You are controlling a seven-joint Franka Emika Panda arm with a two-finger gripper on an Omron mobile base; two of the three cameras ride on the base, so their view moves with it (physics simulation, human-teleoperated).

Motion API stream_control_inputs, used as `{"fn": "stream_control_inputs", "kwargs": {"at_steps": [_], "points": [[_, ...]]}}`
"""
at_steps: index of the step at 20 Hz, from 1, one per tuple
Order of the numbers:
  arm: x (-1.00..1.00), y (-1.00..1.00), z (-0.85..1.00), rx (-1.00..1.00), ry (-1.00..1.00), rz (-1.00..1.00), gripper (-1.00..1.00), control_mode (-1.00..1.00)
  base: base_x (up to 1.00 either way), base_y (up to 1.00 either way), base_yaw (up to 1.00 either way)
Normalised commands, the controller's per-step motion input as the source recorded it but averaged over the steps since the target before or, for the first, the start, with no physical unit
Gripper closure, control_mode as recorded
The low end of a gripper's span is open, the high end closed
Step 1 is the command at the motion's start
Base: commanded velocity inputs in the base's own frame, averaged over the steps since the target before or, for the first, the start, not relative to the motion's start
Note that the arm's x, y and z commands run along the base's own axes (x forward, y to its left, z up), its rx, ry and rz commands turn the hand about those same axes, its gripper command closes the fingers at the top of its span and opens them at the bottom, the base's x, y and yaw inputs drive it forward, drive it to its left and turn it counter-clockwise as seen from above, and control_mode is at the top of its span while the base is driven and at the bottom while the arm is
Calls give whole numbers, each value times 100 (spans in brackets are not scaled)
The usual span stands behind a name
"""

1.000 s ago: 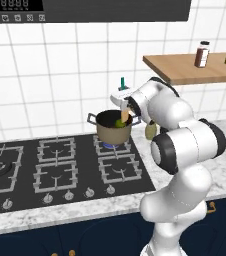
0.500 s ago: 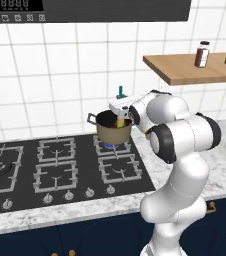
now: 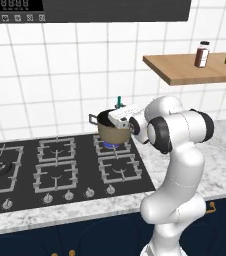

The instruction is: Put the lime and bell pepper in the pot. Retrieve the spatula and lightly stir the vegetables in the pot.

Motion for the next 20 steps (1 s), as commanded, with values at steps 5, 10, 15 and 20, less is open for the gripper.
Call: {"fn": "stream_control_inputs", "kwargs": {"at_steps": [5,10,15,20], "points": [[25,4,-13,0,-11,9,100,-100,0,0,0],[1,17,28,3,-8,5,100,-100,0,0,0],[0,1,69,6,-6,0,100,-100,0,0,0],[0,0,19,7,-7,0,100,-100,0,0,0]]}}
